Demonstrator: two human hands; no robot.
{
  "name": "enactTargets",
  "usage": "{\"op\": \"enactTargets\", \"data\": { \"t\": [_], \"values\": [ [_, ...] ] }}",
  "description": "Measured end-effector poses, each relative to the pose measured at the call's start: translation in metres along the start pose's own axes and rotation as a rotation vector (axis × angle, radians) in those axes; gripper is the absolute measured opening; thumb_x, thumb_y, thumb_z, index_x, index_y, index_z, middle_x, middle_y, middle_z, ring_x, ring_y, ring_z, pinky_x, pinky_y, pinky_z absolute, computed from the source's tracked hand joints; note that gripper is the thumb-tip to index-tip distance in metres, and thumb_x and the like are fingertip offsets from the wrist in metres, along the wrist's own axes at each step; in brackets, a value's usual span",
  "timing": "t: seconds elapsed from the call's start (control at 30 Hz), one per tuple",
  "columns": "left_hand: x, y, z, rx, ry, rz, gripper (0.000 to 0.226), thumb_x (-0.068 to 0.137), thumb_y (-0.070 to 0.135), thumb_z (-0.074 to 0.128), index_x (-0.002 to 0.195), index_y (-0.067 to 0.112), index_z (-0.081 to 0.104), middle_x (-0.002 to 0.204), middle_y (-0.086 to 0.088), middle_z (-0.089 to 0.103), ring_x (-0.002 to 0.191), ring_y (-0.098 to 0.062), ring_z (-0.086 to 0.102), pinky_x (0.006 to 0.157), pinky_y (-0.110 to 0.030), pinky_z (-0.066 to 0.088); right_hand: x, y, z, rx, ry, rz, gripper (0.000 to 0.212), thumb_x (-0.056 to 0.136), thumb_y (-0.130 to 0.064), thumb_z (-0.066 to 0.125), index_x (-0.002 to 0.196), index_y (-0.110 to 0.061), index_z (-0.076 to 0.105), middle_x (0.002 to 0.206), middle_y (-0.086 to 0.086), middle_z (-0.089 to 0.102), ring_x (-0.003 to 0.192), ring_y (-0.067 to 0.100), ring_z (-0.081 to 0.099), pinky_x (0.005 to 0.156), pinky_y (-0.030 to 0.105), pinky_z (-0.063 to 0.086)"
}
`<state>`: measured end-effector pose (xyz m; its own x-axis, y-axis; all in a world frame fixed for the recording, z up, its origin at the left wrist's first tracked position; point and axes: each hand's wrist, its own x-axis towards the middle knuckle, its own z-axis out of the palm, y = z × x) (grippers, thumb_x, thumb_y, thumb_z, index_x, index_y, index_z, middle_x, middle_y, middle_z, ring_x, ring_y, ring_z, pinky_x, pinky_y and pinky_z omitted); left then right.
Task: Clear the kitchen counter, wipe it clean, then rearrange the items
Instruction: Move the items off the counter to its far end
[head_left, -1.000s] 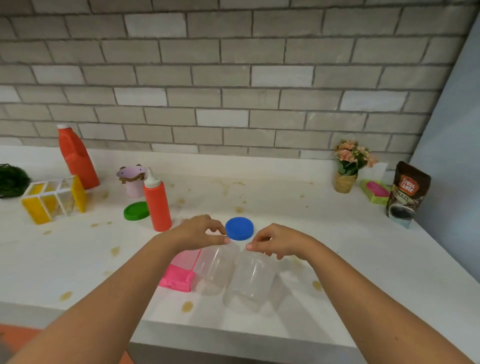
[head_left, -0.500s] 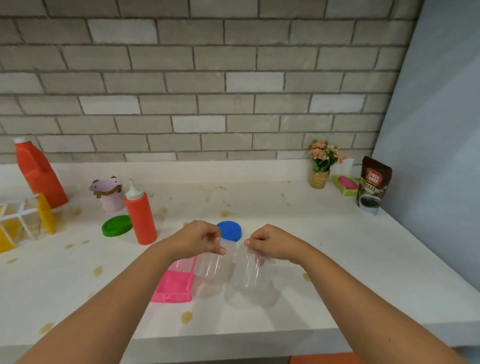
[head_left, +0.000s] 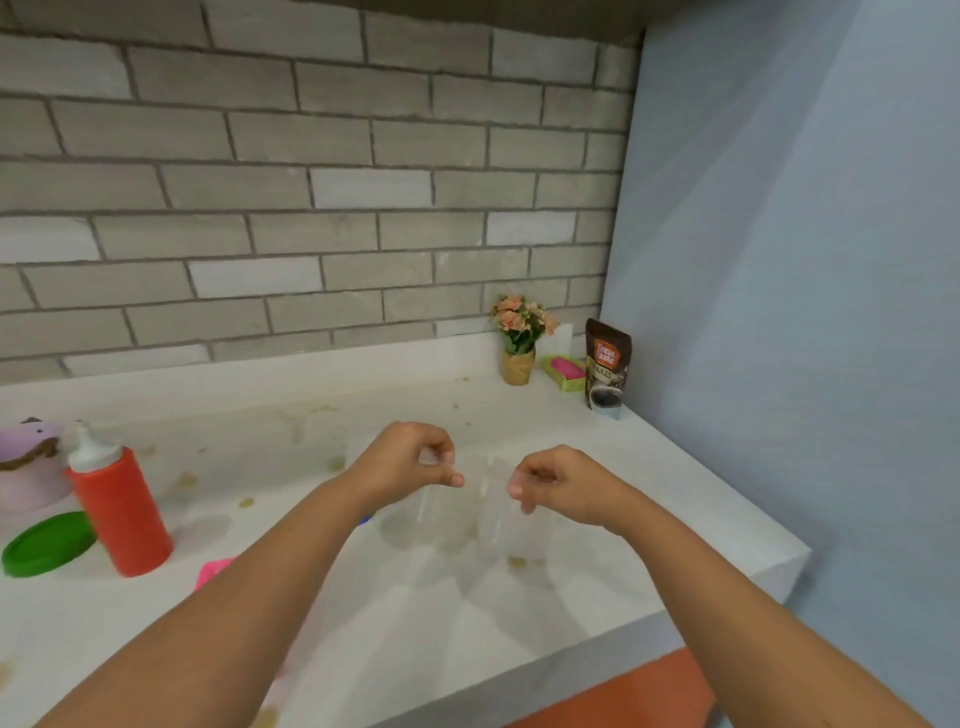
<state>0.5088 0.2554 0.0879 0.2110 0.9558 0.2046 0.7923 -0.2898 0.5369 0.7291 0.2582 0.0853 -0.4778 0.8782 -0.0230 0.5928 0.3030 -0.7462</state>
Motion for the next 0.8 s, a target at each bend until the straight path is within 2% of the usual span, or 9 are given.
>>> {"op": "enactTargets", "data": {
  "t": [0.1,0.27,0.37,0.47,0.5,0.6,0.67,0.73,0.8],
  "values": [
    [0.025,0.022,0.024,0.002,0.003,0.075,0.024,0.069,0.029,0.08,0.081,0.013,0.067,0.08,0.008,0.061,0.079,-0.007,0.055,0.07,-0.008,0.036,-0.013,0.023,-0.022,-0.026,0.116,0.007,0.008,0.09,-0.018,0.06,0.085,-0.014,0.065,0.075,0.0,0.066,0.072,0.009,0.06,0.07,0.012,0.045],
    [0.076,0.06,0.071,0.067,0.03,0.127,0.033,0.076,0.033,0.073,0.102,0.014,0.067,0.107,0.0,0.064,0.103,-0.018,0.055,0.095,-0.027,0.034,-0.023,0.067,-0.058,-0.156,0.331,0.05,0.009,0.089,-0.018,0.061,0.083,-0.015,0.067,0.073,-0.004,0.065,0.078,0.013,0.06,0.072,0.017,0.043],
    [0.104,0.08,0.1,0.064,0.089,0.123,0.035,0.082,0.027,0.067,0.115,0.018,0.063,0.123,-0.001,0.055,0.116,-0.018,0.048,0.1,-0.025,0.032,-0.024,0.095,-0.077,-0.234,0.464,0.093,0.012,0.089,-0.021,0.06,0.086,-0.013,0.068,0.08,-0.002,0.067,0.079,0.014,0.058,0.073,0.025,0.043],
    [0.122,0.099,0.132,-0.03,0.151,0.056,0.038,0.089,0.024,0.06,0.126,0.016,0.055,0.13,-0.003,0.045,0.121,-0.018,0.044,0.101,-0.02,0.03,-0.026,0.128,-0.092,-0.294,0.614,0.151,0.013,0.089,-0.02,0.06,0.087,-0.01,0.069,0.089,0.002,0.071,0.082,0.018,0.06,0.073,0.024,0.04],
    [0.128,0.105,0.143,-0.082,0.142,0.018,0.039,0.09,0.024,0.057,0.128,0.014,0.052,0.131,-0.004,0.042,0.121,-0.019,0.045,0.101,-0.019,0.031,-0.027,0.139,-0.097,-0.333,0.656,0.168,0.013,0.089,-0.019,0.06,0.086,-0.009,0.068,0.088,0.003,0.071,0.084,0.021,0.061,0.077,0.025,0.04],
    [0.141,0.127,0.178,-0.22,0.049,-0.122,0.04,0.094,0.026,0.051,0.131,0.011,0.048,0.135,-0.008,0.038,0.119,-0.023,0.049,0.1,-0.023,0.034,-0.031,0.167,-0.109,-0.464,0.719,0.22,0.017,0.091,-0.019,0.056,0.077,-0.012,0.061,0.078,0.003,0.068,0.084,0.026,0.062,0.105,0.035,0.029],
    [0.149,0.139,0.198,-0.283,-0.037,-0.184,0.043,0.095,0.029,0.047,0.134,0.011,0.045,0.137,-0.011,0.039,0.119,-0.024,0.05,0.1,-0.025,0.035,-0.033,0.179,-0.114,-0.539,0.706,0.267,0.02,0.092,-0.021,0.054,0.072,-0.018,0.051,0.069,-0.001,0.06,0.082,0.026,0.062,0.11,0.038,0.022],
    [0.153,0.151,0.215,-0.343,-0.116,-0.204,0.045,0.097,0.032,0.042,0.138,0.013,0.039,0.142,-0.01,0.037,0.124,-0.022,0.047,0.102,-0.025,0.032,-0.032,0.189,-0.114,-0.609,0.735,0.281,0.024,0.083,-0.019,0.067,0.065,-0.02,0.051,0.058,-0.004,0.055,0.066,0.024,0.063,0.102,0.046,0.035],
    [0.156,0.161,0.227,-0.387,-0.157,-0.2,0.047,0.099,0.032,0.038,0.141,0.014,0.035,0.146,-0.007,0.034,0.13,-0.02,0.042,0.105,-0.024,0.028,-0.032,0.197,-0.114,-0.708,0.777,0.244,0.035,0.058,-0.018,0.087,0.051,-0.02,0.053,0.042,-0.004,0.051,0.043,0.017,0.056,0.077,0.047,0.051]
  ]
}}
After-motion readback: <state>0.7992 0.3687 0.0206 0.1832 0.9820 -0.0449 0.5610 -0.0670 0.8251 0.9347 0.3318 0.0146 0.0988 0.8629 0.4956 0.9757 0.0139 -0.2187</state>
